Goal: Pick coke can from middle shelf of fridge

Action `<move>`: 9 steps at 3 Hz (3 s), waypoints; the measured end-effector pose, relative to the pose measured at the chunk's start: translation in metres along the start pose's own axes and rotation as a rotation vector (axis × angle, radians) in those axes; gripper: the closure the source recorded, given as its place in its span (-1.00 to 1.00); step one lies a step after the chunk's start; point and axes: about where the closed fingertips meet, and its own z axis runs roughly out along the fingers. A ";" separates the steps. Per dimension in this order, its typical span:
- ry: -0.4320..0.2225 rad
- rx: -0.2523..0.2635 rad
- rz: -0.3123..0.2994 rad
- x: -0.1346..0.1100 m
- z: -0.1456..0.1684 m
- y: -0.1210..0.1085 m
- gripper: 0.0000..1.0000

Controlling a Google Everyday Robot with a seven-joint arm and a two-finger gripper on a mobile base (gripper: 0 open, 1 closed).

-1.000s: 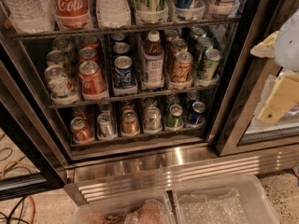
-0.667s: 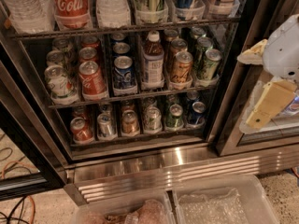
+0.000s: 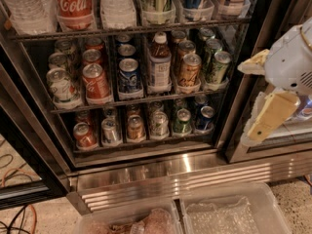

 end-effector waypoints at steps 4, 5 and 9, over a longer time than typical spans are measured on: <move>-0.236 -0.099 -0.003 -0.054 0.066 0.031 -1.00; -0.311 -0.126 0.001 -0.075 0.090 0.036 -1.00; -0.451 -0.202 0.011 -0.116 0.151 0.052 -1.00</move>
Offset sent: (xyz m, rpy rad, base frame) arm -0.0113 0.0856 -0.0550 0.2872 0.0710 0.1163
